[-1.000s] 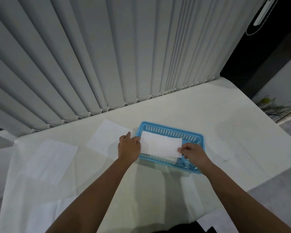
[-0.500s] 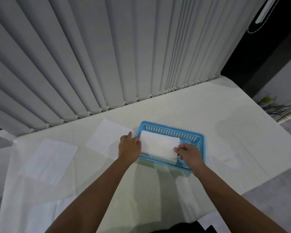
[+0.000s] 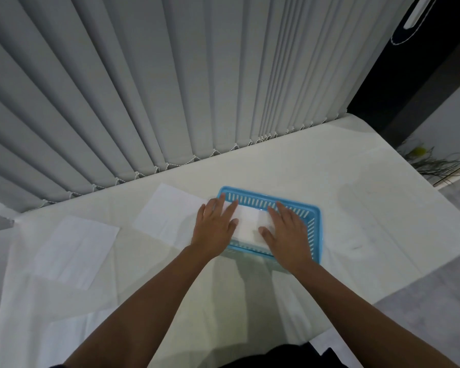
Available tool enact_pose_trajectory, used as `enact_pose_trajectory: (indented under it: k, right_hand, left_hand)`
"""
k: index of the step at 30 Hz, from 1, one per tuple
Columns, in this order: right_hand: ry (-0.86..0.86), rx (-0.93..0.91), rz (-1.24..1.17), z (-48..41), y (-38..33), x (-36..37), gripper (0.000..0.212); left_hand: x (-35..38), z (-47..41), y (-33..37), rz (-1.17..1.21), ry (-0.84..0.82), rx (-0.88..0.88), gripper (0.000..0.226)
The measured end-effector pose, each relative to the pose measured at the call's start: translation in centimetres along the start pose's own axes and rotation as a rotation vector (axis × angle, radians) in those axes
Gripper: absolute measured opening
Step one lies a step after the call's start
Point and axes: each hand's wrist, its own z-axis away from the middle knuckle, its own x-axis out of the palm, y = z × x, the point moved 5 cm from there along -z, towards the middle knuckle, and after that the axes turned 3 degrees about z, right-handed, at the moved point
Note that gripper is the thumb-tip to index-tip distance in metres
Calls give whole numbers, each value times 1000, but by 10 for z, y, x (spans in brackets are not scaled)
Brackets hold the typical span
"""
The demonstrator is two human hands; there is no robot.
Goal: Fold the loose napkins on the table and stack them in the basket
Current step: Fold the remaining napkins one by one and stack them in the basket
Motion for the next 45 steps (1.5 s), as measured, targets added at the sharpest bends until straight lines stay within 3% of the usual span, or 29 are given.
enact_pose_trajectory:
  k: [4,8,18,22,26,28,32,37,45]
  right_hand:
    - [-216,-83,181,1,-6,26,87]
    - [-248,-58,190,2,3,35,88]
    - [-298,2,176,3,6,31,103]
    - [-200,-48,159,-1,-11,13,109]
    - [-110,-167,126,-27,-50,-2,101]
    - [-106,-234,119,-43,-74,0,87]
    - [-187,-370,176,-73,-126,17,63]
    - [-306,-499,236,-112,-195,46,59]
    - [-426,-653,411,-147,-255,97,58]
  left_hand:
    - [19,-3,-6,-126,-163,12,61]
    - [21,-1,-14,-157,-194,-30,87]
    - [19,-1,-24,-112,-226,-84,109]
    - [5,8,-37,-23,-82,-89,101]
    - [-11,17,-72,67,85,-278,81]
    - [-13,24,-94,70,98,-379,67]
    - [-16,43,-135,40,89,-524,62]
    - [-20,52,-177,34,30,-640,56]
    - [-22,40,-203,162,11,-686,52]
